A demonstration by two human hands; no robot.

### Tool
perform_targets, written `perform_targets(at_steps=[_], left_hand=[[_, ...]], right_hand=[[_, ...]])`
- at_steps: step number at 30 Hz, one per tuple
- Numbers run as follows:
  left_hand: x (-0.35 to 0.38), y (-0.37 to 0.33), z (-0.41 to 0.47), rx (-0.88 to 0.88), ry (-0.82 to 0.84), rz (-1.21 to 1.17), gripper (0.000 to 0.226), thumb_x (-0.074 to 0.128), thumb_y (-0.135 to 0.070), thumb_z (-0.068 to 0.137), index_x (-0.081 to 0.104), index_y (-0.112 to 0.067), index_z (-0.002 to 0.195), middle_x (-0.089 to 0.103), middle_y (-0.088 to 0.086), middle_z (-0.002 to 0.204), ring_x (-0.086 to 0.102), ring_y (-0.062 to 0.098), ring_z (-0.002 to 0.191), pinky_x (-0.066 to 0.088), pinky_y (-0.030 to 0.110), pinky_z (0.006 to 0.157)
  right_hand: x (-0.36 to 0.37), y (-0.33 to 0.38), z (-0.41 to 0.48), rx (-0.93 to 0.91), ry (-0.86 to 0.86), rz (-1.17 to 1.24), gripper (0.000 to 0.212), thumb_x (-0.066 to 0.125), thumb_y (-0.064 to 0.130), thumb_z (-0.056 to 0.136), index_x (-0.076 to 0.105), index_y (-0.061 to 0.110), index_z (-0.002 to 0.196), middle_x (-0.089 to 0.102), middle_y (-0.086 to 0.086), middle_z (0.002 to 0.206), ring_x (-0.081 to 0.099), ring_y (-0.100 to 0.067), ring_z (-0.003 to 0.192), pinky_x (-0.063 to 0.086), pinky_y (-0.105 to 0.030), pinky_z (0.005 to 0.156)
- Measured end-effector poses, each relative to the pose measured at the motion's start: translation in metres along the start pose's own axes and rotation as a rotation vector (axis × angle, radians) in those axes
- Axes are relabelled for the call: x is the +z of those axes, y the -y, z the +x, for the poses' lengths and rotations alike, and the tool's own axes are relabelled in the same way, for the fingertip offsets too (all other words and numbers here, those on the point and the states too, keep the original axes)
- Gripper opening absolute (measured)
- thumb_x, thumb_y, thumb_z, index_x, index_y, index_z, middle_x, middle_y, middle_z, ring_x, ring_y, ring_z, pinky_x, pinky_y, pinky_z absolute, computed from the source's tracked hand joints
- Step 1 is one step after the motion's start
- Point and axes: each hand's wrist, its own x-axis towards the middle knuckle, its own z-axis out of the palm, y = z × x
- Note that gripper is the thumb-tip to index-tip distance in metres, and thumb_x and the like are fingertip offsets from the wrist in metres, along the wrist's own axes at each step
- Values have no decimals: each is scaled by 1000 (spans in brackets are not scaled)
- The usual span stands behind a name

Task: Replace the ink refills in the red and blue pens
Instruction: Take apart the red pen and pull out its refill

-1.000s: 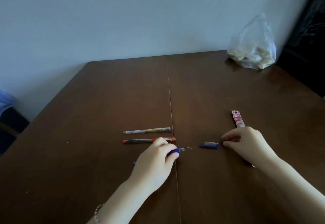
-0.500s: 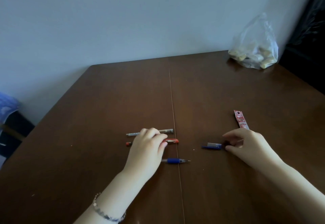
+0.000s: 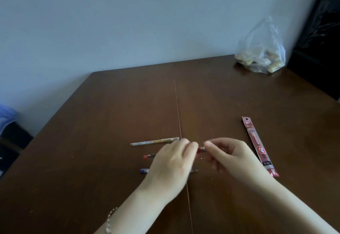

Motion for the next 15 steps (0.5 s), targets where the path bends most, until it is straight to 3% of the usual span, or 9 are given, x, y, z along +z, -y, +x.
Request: perform_targets(at_steps=[3,5,9,12,15], left_hand=[[-10,-6,-1,89,-47,-13,13,51,-12,83,52,-7,94,64,7,72,60,19,62,52,29,51],[-14,-4,-7,108,-22,-40,9,55,-13,82,54,-6,88,63,7,68,58,18,56,50,27,45],[-23,-1,-10,78,3,-193,15,51,-18,84,55,-6,76,58,6,59,49,14,46,39,25,36],[-31,-6,-7,-17,22,-370,17,50,-26,86,50,-12,76,55,0,56,41,13,48,26,15,42],[-37,1,-9,-73,33,-437,16,50,-33,87,47,-19,78,52,-4,57,41,9,46,23,10,43]], right_hand=[[5,6,0,-37,80,-26,32,57,31,85,70,24,57,56,2,44,44,-5,39,36,-15,41],[6,8,-4,-146,90,-126,23,60,29,84,72,27,64,65,4,50,51,-3,43,41,-15,45],[0,12,-12,-429,106,-313,8,64,30,81,71,35,81,71,19,74,65,3,70,48,-12,61],[-4,17,-16,-612,116,-399,16,59,36,81,72,29,88,65,25,70,60,9,73,41,-4,62],[-14,19,-20,-738,79,-441,23,56,37,84,72,22,89,62,27,75,57,15,76,38,0,68]])
